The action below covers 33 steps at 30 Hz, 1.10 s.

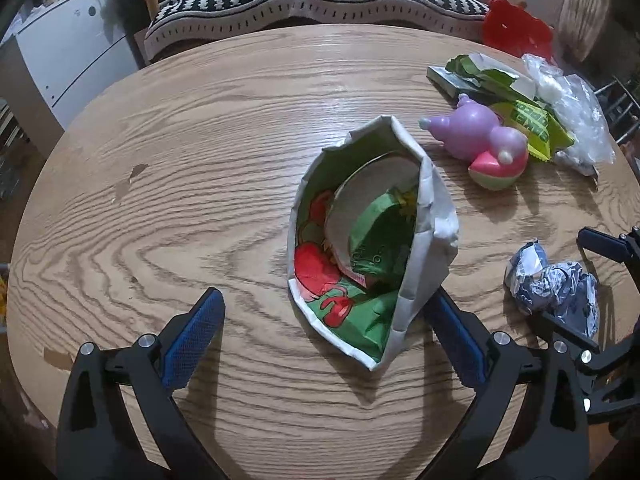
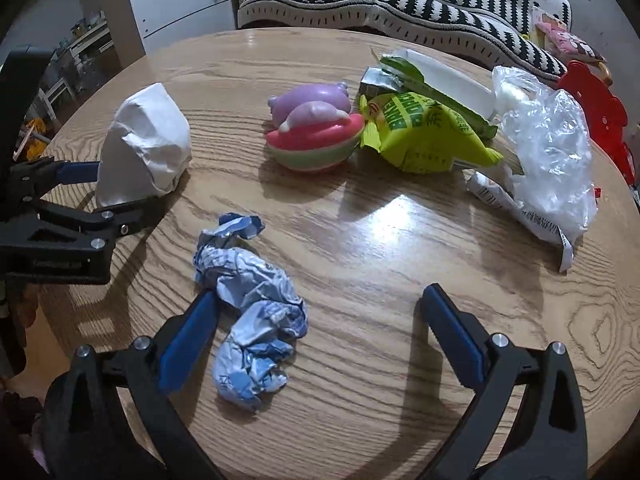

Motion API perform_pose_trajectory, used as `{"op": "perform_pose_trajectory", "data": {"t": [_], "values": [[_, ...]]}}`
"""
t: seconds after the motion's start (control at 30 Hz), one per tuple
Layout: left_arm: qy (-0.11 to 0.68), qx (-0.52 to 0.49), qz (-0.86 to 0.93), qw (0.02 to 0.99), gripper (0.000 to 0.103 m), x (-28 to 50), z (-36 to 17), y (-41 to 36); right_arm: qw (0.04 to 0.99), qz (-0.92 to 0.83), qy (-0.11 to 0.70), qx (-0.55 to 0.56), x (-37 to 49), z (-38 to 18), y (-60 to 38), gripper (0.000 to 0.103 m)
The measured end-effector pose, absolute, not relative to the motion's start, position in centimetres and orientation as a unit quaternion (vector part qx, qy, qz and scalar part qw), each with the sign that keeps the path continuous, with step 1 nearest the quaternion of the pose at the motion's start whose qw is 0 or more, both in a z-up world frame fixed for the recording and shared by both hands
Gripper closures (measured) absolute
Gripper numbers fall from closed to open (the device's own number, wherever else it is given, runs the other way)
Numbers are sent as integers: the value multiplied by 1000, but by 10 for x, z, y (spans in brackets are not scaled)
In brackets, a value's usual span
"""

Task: Collect trash
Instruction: 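Grasp the crumpled foil with the right gripper while the left grasps the white wrapper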

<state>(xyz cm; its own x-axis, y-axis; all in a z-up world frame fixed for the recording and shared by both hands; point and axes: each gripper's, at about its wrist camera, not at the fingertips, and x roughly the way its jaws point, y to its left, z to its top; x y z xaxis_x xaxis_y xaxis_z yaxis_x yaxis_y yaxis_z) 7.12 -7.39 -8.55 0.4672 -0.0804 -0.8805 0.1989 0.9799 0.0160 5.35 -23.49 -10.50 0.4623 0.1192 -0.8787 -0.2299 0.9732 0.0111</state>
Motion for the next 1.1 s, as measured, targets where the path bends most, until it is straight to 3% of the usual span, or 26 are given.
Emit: {"op": "perform_pose_trajectory", "data": {"t": [0.03, 0.07, 0.1, 0.13, 0.17, 0.23, 0.33, 0.67, 0.7, 0.73, 0.8, 0.9, 1.1], "values": [[508, 57, -81, 856, 6, 70, -85, -74, 852, 105, 511, -56, 55, -104, -233, 8], [505, 57, -83, 857, 7, 70, -85, -75, 851, 111, 510, -59, 55, -103, -232, 17], [497, 59, -90, 861, 15, 69, -84, -76, 852, 115, 506, -61, 53, -101, -231, 33], [489, 61, -93, 865, 31, 66, -83, -77, 856, 115, 500, -59, 52, -98, -231, 48], [483, 63, -94, 868, 43, 65, -80, -78, 860, 114, 495, -57, 50, -95, -232, 76], [490, 57, -78, 867, 103, 68, -75, -78, 859, 117, 497, -40, 49, -94, -236, 77], [499, 10, -97, 861, 103, 68, -72, -71, 859, 121, 498, -22, 49, -94, -240, 78], [496, 26, -100, 862, 101, 57, -56, -76, 861, 109, 497, -6, 45, -92, -256, 78], [496, 32, -102, 862, 90, 54, -53, -80, 861, 108, 497, -2, 44, -92, -257, 78], [492, 36, -104, 864, 61, 51, -51, -81, 861, 106, 497, 1, 44, -92, -260, 78], [474, 22, -104, 874, 22, 44, -44, -79, 861, 103, 497, 2, 42, -91, -264, 77], [434, -4, -60, 899, 9, 32, -34, -70, 862, 99, 497, 6, 40, -91, -270, 77], [435, -19, -32, 899, 8, 47, -32, -66, 863, 100, 495, 7, 40, -90, -273, 77]]}}
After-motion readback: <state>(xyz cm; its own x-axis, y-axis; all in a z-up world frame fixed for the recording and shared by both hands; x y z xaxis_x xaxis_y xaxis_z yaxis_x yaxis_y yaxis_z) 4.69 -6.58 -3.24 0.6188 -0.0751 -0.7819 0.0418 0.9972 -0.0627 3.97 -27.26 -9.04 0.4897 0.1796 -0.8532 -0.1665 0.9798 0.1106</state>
